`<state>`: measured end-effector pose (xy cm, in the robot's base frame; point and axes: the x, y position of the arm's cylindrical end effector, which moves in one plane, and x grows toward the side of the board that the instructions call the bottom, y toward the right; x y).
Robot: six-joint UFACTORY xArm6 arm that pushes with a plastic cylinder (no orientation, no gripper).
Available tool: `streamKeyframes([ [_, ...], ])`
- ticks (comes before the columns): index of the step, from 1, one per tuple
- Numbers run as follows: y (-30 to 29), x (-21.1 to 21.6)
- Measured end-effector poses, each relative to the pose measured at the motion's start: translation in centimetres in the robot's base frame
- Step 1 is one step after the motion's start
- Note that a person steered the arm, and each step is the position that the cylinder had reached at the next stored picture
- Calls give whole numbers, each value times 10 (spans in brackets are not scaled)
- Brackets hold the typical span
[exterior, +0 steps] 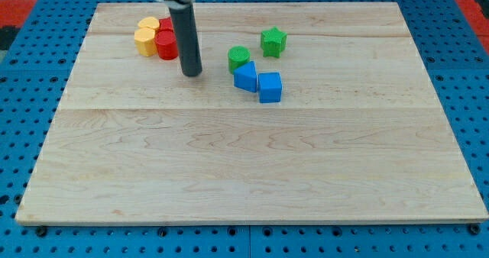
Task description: Make a group of green blocks and blue blocks
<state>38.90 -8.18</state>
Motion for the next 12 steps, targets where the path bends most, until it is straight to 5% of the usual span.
streamKeyframes([
  [2, 93, 75],
  [6, 153, 75],
  [11, 95, -14],
  [12, 98, 1],
])
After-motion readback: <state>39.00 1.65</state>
